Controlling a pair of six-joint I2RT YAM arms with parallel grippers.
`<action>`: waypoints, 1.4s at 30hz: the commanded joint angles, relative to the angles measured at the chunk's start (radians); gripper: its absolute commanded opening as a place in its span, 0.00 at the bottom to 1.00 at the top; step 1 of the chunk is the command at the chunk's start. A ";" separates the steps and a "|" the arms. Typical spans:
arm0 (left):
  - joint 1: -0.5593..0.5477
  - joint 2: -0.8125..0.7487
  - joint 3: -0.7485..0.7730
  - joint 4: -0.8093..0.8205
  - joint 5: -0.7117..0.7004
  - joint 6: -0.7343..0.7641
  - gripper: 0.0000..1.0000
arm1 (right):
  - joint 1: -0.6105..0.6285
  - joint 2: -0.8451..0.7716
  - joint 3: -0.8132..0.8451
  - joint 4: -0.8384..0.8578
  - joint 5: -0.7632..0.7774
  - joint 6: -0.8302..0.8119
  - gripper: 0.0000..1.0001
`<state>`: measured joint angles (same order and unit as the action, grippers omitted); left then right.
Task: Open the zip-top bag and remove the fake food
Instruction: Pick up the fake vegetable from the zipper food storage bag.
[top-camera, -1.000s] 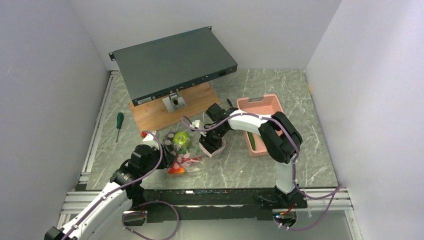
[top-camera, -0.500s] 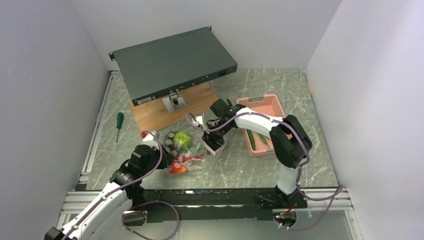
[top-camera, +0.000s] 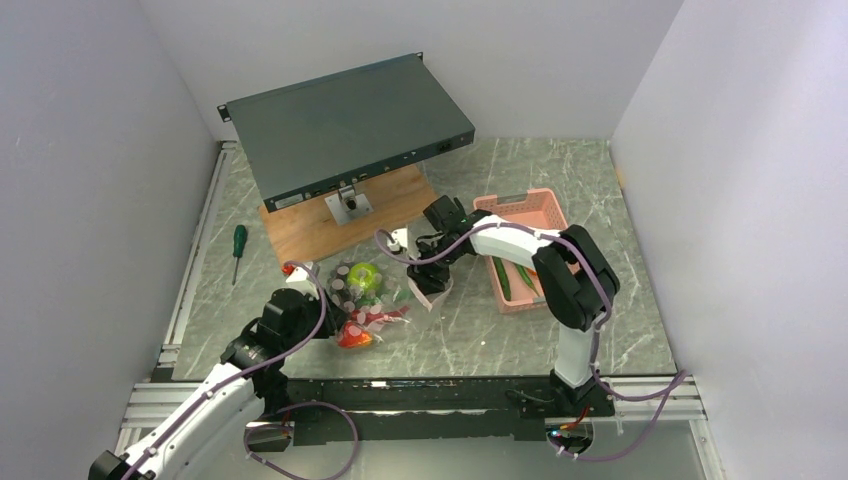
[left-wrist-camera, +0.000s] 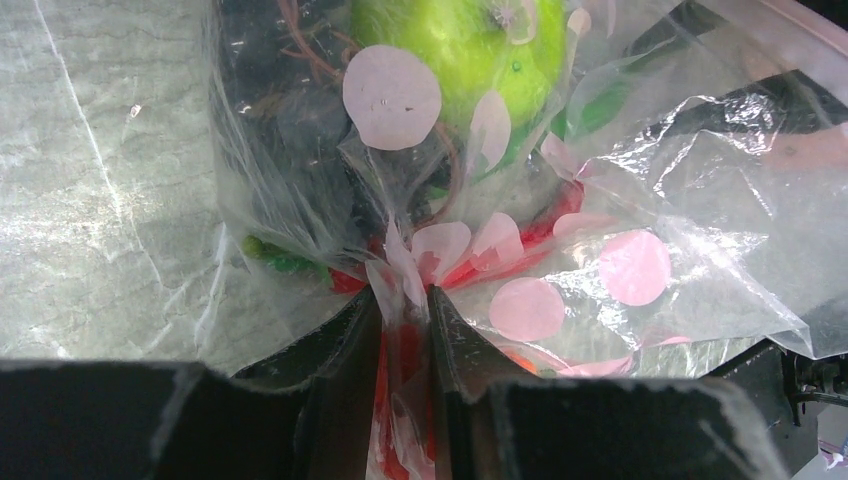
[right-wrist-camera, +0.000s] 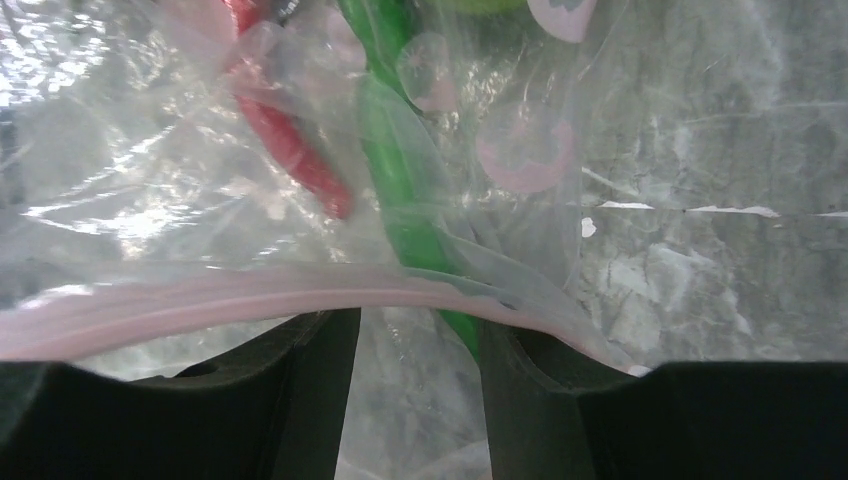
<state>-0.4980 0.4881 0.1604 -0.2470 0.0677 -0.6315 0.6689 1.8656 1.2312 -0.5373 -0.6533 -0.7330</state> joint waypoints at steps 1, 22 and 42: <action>-0.002 0.007 -0.004 0.035 0.020 0.005 0.28 | 0.011 0.042 0.006 0.037 0.054 -0.023 0.48; -0.002 -0.025 -0.002 0.004 -0.001 -0.003 0.49 | 0.070 0.007 0.095 -0.151 -0.097 0.041 0.00; -0.002 -0.064 0.071 0.011 0.093 0.022 0.70 | 0.012 0.025 0.050 0.007 -0.264 0.476 0.00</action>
<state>-0.4980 0.4297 0.1635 -0.2615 0.0803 -0.6270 0.6582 1.9182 1.2739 -0.6357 -0.8474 -0.3740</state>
